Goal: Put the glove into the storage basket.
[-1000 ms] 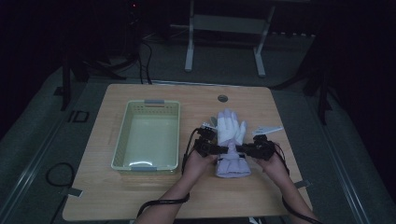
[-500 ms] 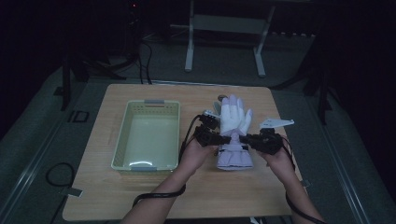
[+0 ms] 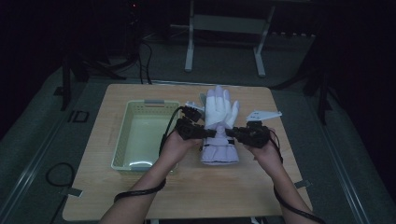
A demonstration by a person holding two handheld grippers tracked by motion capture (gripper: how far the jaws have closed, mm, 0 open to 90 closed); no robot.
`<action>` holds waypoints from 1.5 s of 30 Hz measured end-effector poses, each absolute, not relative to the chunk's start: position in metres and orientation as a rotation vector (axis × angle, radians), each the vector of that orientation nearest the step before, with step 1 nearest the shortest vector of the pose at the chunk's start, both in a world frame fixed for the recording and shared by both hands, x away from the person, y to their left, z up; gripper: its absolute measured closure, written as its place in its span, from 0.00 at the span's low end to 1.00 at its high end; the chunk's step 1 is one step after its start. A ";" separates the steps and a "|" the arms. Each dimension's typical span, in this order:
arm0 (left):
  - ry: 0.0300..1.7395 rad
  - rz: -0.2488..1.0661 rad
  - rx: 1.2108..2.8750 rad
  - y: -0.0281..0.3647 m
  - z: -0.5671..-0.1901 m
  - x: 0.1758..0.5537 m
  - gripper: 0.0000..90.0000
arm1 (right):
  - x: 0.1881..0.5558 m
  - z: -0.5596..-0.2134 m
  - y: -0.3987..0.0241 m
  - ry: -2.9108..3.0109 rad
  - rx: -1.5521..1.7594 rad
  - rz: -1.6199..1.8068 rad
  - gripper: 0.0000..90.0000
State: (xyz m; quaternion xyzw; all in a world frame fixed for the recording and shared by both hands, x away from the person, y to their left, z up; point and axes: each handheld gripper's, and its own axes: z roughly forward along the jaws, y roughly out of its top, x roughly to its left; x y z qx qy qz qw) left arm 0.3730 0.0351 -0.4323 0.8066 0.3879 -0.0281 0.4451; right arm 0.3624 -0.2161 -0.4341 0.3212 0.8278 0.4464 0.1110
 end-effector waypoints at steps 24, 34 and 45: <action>1.050 -0.028 1.970 0.152 -0.422 0.370 0.74 | 0.380 -0.423 -0.098 2.516 0.807 1.306 0.91; 1.067 0.008 2.018 0.202 -0.421 0.370 0.74 | 0.386 -0.428 -0.042 2.556 0.749 1.328 0.91; 1.106 -0.047 2.015 0.221 -0.462 0.382 0.74 | 0.397 -0.465 -0.020 2.601 0.828 1.295 0.91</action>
